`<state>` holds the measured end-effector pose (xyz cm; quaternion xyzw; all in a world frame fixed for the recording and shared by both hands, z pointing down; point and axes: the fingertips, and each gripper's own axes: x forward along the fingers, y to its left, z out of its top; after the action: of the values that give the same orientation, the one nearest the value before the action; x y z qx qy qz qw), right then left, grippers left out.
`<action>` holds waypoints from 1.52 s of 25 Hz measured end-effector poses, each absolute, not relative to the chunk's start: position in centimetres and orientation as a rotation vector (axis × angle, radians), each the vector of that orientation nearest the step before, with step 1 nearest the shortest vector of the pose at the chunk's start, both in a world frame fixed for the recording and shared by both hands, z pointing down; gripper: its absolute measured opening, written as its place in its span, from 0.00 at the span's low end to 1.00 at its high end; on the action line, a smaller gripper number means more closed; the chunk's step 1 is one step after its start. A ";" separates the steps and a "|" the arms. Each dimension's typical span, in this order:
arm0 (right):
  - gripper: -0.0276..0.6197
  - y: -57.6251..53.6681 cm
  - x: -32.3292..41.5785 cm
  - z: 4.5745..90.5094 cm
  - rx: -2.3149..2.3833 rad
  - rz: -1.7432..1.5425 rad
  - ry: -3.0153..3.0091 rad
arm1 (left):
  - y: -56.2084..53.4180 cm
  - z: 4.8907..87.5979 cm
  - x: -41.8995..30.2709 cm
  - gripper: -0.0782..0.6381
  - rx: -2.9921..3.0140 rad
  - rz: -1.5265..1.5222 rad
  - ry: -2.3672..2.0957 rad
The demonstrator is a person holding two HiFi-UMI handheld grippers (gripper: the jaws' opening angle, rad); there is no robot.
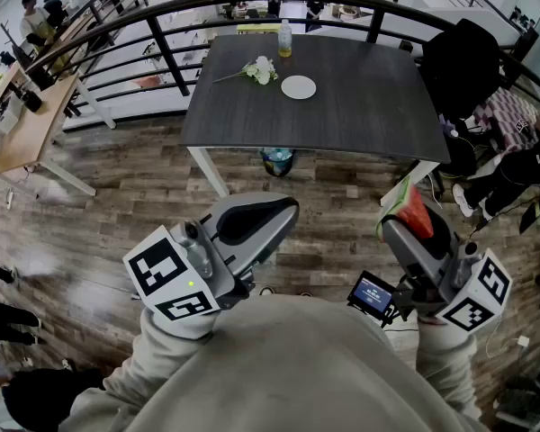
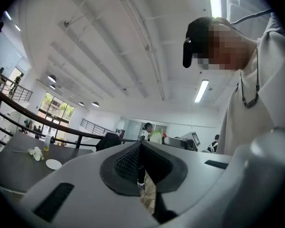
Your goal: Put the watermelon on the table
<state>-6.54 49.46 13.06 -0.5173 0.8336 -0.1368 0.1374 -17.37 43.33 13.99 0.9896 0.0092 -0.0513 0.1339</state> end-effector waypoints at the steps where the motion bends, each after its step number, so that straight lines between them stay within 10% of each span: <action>1: 0.34 49.4 -6.7 13.0 -1.491 -0.398 2.414 | 43.4 14.0 -17.5 0.11 2.868 -0.148 0.030; 38: 0.34 54.8 3.0 16.9 -1.456 -0.573 2.178 | 49.2 16.9 -11.3 0.11 2.831 0.025 0.131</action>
<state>3.01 54.79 16.95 -0.5288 0.7907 -0.2080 0.2279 -11.30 49.21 16.87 0.9871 0.0457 0.0086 0.1530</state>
